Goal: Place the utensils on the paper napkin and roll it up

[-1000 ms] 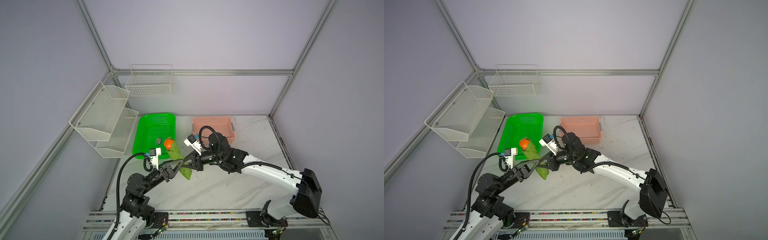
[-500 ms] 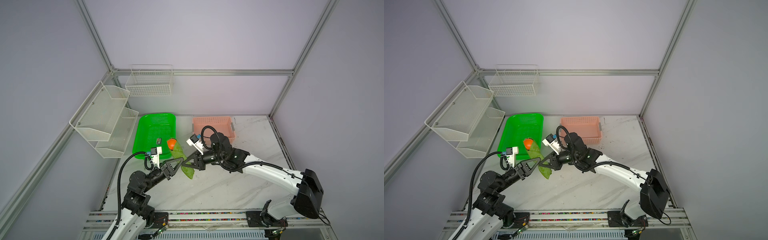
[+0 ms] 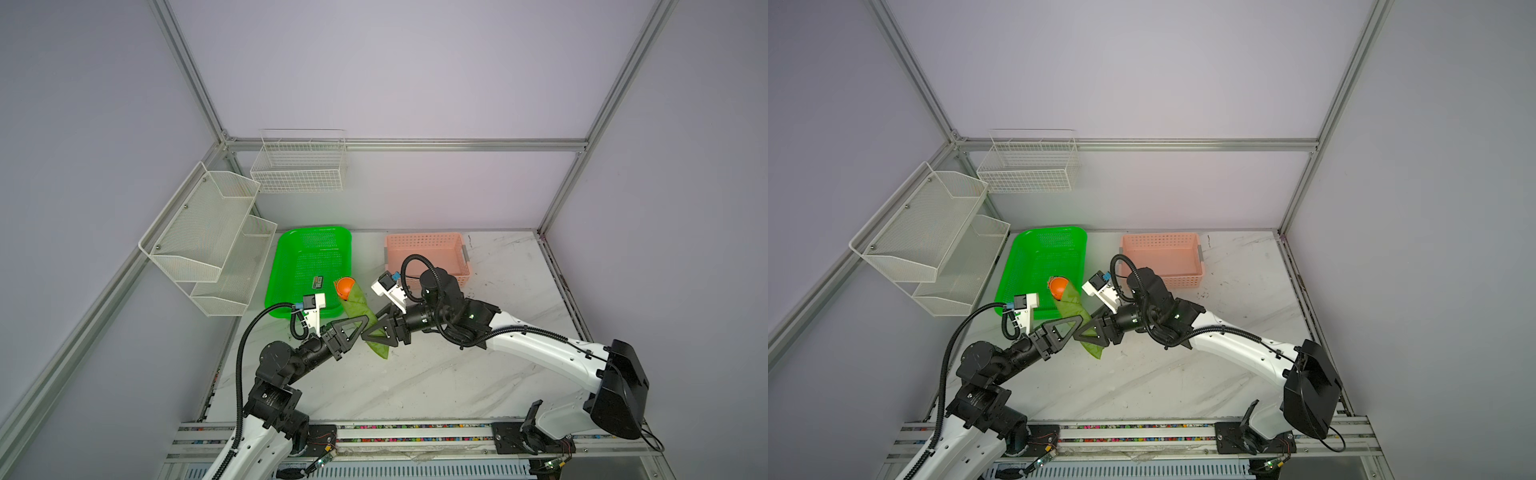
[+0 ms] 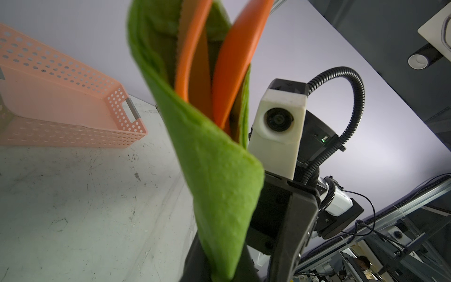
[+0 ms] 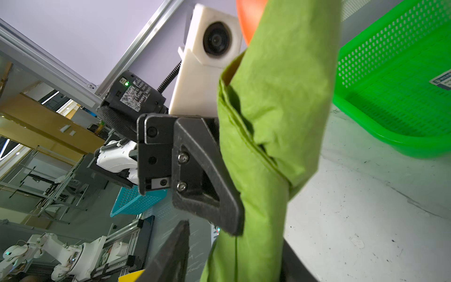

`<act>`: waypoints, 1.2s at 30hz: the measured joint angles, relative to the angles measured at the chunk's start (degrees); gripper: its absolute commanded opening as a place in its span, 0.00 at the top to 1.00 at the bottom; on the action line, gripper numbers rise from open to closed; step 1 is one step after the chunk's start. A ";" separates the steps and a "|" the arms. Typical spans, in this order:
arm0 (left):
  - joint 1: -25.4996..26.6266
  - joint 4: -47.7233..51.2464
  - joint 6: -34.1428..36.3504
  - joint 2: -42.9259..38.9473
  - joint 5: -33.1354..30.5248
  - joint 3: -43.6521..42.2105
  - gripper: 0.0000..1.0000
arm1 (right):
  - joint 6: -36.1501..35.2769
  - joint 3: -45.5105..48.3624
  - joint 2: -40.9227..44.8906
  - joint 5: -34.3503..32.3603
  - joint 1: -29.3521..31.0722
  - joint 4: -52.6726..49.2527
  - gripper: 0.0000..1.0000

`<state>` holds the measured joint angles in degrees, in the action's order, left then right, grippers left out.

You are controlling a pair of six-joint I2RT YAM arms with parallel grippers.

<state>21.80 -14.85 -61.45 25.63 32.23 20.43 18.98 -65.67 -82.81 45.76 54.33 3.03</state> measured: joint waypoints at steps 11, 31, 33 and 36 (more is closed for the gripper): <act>0.09 -0.48 0.00 0.59 0.72 0.00 0.97 | 0.11 3.30 1.66 -0.79 -0.07 0.61 0.84; 0.09 -3.28 -2.51 0.17 -0.39 0.00 0.41 | 2.16 3.34 1.60 2.29 -0.15 2.34 1.00; 0.09 -4.13 -3.23 0.17 0.00 0.00 0.41 | 2.23 3.34 1.42 2.91 -0.15 2.82 1.00; 0.09 -4.61 -4.15 0.17 0.70 -0.02 0.41 | 2.64 3.34 0.81 3.52 -0.15 4.13 1.00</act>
<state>21.89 -19.46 -65.60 25.80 32.93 20.40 21.63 -62.33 -82.00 49.28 54.17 7.16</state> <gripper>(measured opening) 0.591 0.140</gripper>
